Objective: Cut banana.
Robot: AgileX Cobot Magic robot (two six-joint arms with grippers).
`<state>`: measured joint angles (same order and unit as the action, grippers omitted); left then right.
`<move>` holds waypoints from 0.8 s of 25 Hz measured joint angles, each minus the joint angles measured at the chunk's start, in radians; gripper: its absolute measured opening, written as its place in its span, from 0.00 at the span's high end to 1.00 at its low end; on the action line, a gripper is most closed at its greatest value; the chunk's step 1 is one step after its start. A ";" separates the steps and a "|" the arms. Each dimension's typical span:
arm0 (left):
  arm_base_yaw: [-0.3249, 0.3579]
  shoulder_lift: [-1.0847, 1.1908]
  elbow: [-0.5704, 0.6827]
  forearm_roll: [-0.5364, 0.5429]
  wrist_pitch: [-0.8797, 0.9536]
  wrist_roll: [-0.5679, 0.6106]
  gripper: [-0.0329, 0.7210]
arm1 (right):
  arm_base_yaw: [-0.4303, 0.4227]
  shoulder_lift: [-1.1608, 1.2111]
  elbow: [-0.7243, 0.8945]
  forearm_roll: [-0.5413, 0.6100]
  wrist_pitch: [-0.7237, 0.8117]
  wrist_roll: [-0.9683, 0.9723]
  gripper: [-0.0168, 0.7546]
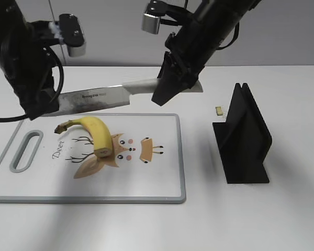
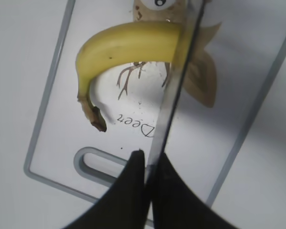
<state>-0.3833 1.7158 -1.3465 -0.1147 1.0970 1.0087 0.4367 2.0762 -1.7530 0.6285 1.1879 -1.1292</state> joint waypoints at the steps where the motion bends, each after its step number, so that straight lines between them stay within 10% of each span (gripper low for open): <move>1: 0.003 0.007 -0.002 -0.009 0.002 -0.001 0.96 | -0.001 0.009 -0.011 -0.004 0.008 0.000 0.71; 20: 0.004 0.089 0.078 -0.020 -0.116 -0.062 0.96 | -0.013 0.161 -0.026 -0.002 0.008 -0.012 0.69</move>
<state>-0.3795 1.8047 -1.2683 -0.1350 0.9813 0.9470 0.4239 2.2375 -1.7793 0.6264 1.1955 -1.1409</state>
